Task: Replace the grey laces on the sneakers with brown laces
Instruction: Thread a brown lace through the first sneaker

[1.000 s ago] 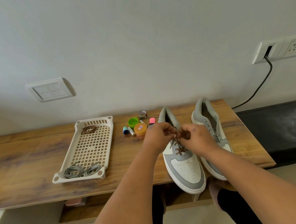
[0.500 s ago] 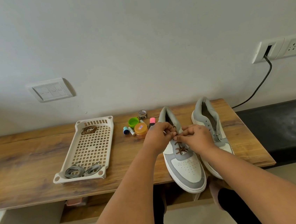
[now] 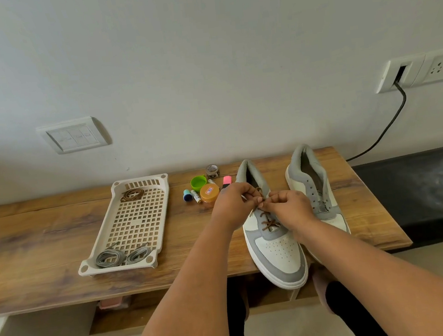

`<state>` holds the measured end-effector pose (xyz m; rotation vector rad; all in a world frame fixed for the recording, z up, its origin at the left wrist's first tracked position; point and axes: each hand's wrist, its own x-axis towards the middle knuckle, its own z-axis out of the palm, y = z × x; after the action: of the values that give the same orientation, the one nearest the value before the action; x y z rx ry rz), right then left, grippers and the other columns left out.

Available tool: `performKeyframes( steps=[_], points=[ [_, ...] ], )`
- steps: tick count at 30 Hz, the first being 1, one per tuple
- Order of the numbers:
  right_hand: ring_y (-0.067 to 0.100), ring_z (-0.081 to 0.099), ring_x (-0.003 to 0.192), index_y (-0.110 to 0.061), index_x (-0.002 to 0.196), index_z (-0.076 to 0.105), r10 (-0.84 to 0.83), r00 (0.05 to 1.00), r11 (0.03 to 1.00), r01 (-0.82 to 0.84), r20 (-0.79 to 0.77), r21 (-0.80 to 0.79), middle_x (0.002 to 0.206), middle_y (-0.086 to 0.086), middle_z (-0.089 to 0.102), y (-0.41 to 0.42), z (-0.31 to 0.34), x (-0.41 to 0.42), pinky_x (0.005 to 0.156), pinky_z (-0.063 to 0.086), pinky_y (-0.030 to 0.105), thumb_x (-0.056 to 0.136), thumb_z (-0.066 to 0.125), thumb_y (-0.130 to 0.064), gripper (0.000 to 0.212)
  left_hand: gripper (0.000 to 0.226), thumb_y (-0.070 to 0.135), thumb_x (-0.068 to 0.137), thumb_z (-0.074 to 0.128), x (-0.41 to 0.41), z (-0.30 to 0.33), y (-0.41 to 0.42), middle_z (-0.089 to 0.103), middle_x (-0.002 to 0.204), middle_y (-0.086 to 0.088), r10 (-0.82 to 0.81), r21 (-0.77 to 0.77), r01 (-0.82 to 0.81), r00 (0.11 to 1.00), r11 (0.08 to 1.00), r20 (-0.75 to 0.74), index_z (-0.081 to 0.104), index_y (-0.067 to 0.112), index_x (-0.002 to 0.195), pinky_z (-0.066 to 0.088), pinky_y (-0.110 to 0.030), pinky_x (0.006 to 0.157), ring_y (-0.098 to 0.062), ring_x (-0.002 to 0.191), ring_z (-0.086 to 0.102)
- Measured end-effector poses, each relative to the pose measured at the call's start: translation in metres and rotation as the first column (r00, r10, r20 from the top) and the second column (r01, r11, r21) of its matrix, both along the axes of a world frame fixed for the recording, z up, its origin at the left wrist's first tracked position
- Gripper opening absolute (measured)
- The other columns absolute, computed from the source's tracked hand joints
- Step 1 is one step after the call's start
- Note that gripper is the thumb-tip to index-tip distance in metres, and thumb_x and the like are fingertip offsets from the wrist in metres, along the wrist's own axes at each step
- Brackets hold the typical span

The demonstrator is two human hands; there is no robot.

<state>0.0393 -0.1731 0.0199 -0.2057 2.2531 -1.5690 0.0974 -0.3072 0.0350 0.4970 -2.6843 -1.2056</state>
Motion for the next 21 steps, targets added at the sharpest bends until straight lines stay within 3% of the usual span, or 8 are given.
performKeyframes(
  steps=[4,5,9,13,16,18,21],
  points=[
    [0.015,0.064,0.081,-0.017,0.076,0.073,0.111,0.993,0.987,-0.105,-0.045,0.120,0.084,-0.002,0.071,0.008,0.010,-0.004,0.067,0.049,0.025,0.080,0.079,-0.023,0.010,0.002,0.020,0.088,0.072,0.001,0.000,0.000,0.062,0.079,0.013,0.001,-0.022,-0.001,1.000,1.000,-0.007,0.071,0.021,0.089,0.045,-0.022,0.067,0.000,0.069,0.053],
    [0.015,0.063,0.084,-0.020,0.077,0.073,0.160,0.985,0.971,-0.145,-0.064,0.190,0.086,-0.004,0.070,0.011,0.011,-0.007,0.068,0.049,0.025,0.080,0.078,-0.025,0.008,0.002,0.020,0.088,0.073,0.001,0.000,0.000,0.064,0.080,0.012,-0.001,-0.021,0.001,1.000,1.000,-0.002,0.071,0.021,0.088,0.046,-0.023,0.068,0.000,0.069,0.053],
    [0.023,0.049,0.111,-0.032,0.070,0.069,0.400,0.911,0.835,-0.317,-0.101,0.449,0.106,-0.008,0.056,0.024,0.023,-0.011,0.097,0.046,0.043,0.077,0.078,-0.031,0.011,0.004,0.021,0.087,0.074,0.001,0.000,0.000,0.069,0.084,0.007,-0.004,-0.009,0.004,1.000,1.000,0.011,0.070,0.021,0.086,0.051,-0.029,0.074,-0.003,0.073,0.057],
    [0.018,0.038,0.114,-0.036,0.071,0.063,0.613,0.771,0.693,-0.419,-0.172,0.587,0.107,-0.006,0.049,0.038,0.045,-0.010,0.100,0.039,0.039,0.080,0.074,-0.031,0.015,0.005,0.018,0.088,0.073,0.001,-0.002,-0.002,0.067,0.085,0.007,0.008,0.087,-0.008,1.000,0.996,0.004,0.069,0.021,0.088,0.048,-0.026,0.074,-0.005,0.076,0.057],
    [0.014,0.040,0.109,-0.032,0.074,0.065,0.683,0.709,0.648,-0.478,-0.175,0.593,0.104,-0.009,0.048,0.043,0.051,-0.009,0.092,0.036,0.032,0.081,0.073,-0.024,0.013,0.018,0.014,0.095,0.062,0.001,-0.003,-0.006,0.062,0.108,-0.001,0.077,0.196,-0.069,0.996,0.978,-0.035,0.066,0.022,0.110,0.045,-0.023,0.078,-0.011,0.086,0.057],
    [0.013,0.047,0.103,-0.027,0.076,0.068,0.706,0.694,0.620,-0.509,-0.141,0.597,0.102,-0.011,0.049,0.043,0.052,-0.008,0.087,0.039,0.029,0.079,0.073,-0.022,0.007,0.032,0.016,0.098,0.056,0.000,-0.003,-0.008,0.049,0.122,-0.002,0.073,0.111,-0.071,0.997,0.991,-0.005,0.059,0.026,0.129,0.045,-0.025,0.089,-0.016,0.102,0.053],
    [0.015,0.053,0.098,-0.023,0.080,0.069,0.733,0.675,0.569,-0.543,-0.082,0.617,0.103,-0.009,0.051,0.041,0.053,-0.009,0.084,0.045,0.029,0.077,0.076,-0.023,0.008,0.033,0.023,0.103,0.047,-0.003,-0.006,-0.005,0.042,0.127,-0.003,0.041,-0.036,-0.038,0.996,0.999,0.079,0.058,0.027,0.133,0.036,-0.038,0.107,-0.024,0.119,0.040]
  ],
)
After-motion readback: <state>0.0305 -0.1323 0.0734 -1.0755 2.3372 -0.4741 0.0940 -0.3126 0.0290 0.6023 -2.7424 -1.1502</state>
